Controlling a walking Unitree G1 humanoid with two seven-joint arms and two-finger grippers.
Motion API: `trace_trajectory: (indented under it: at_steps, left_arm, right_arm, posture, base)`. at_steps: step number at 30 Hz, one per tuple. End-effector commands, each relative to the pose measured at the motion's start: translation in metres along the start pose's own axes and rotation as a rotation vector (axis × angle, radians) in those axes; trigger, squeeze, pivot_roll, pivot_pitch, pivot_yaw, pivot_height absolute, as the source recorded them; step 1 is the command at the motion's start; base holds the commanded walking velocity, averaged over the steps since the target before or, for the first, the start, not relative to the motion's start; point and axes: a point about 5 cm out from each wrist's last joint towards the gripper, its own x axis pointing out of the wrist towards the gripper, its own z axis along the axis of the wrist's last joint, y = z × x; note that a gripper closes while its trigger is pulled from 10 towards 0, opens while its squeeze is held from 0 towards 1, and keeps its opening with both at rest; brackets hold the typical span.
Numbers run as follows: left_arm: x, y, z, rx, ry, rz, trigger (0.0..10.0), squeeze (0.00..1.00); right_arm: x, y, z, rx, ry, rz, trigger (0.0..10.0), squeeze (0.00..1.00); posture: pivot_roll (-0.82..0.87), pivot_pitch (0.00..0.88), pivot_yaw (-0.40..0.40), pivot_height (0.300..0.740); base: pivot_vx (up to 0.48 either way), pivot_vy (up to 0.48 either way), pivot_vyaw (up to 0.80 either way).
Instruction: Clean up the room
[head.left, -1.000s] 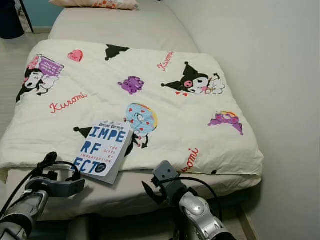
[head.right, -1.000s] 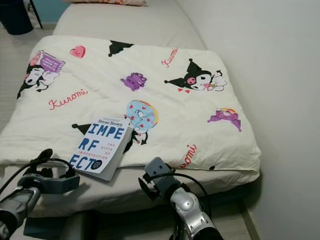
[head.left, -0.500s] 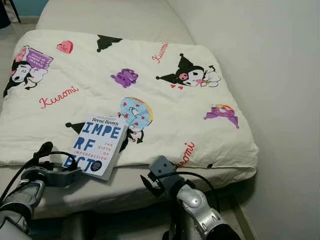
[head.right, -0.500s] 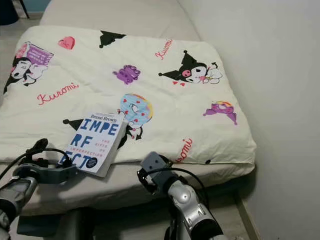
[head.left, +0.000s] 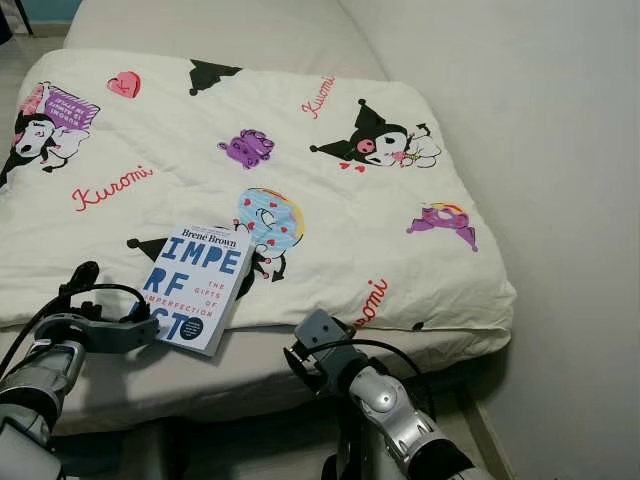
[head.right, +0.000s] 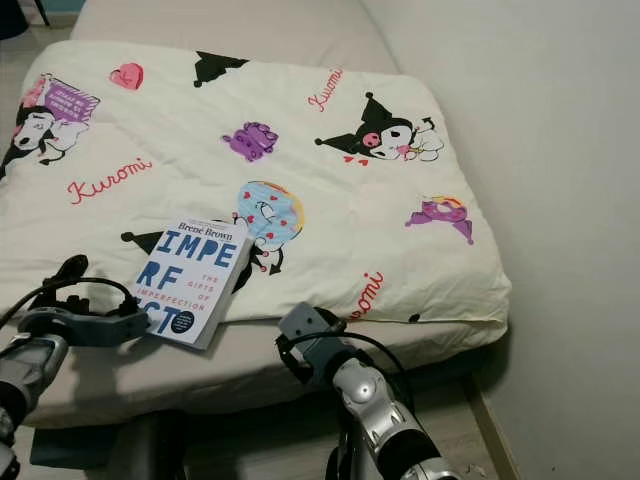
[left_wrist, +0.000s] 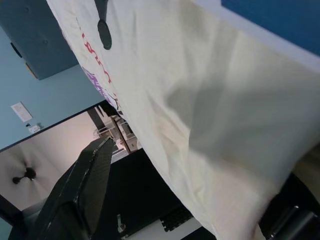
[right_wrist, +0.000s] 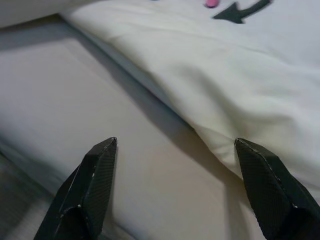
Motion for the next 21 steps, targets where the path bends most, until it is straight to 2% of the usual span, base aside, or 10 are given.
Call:
trace_trajectory:
  at_steps: [1,2,12,21]
  left_arm:
    - [-0.004,-0.003,-0.01,0.007,0.021,-0.019,6.7,0.0]
    - [-0.002,-0.001,-0.009,-0.006,0.02,-0.017,0.0,0.0]
    - [0.0,0.0,-0.003,-0.03,0.006,-0.03,0.0,0.0]
    - [-0.006,-0.011,-0.003,-0.03,-0.01,-0.091,0.0,0.0]
  right_arm:
    - [-0.003,0.007,-0.009,-0.006,0.03,0.022,10.0,0.0]
    - [-0.001,0.007,-0.007,-0.007,0.029,0.022,10.0,0.0]
    - [0.0,0.006,-0.006,-0.003,0.026,0.015,10.0,0.0]
    - [-0.004,0.006,-0.011,0.013,0.024,0.006,10.0,0.0]
  posture:
    - [-0.16,0.451,-0.153,0.548]
    - [-0.16,0.449,-0.153,0.548]
    - [-0.15,0.445,-0.148,0.548]
    - [-0.13,0.443,-0.141,0.548]
  base:
    - [0.0,0.0,0.0]
    - [0.0,0.0,0.0]
    - [0.0,0.0,0.0]
    - [0.0,0.0,0.0]
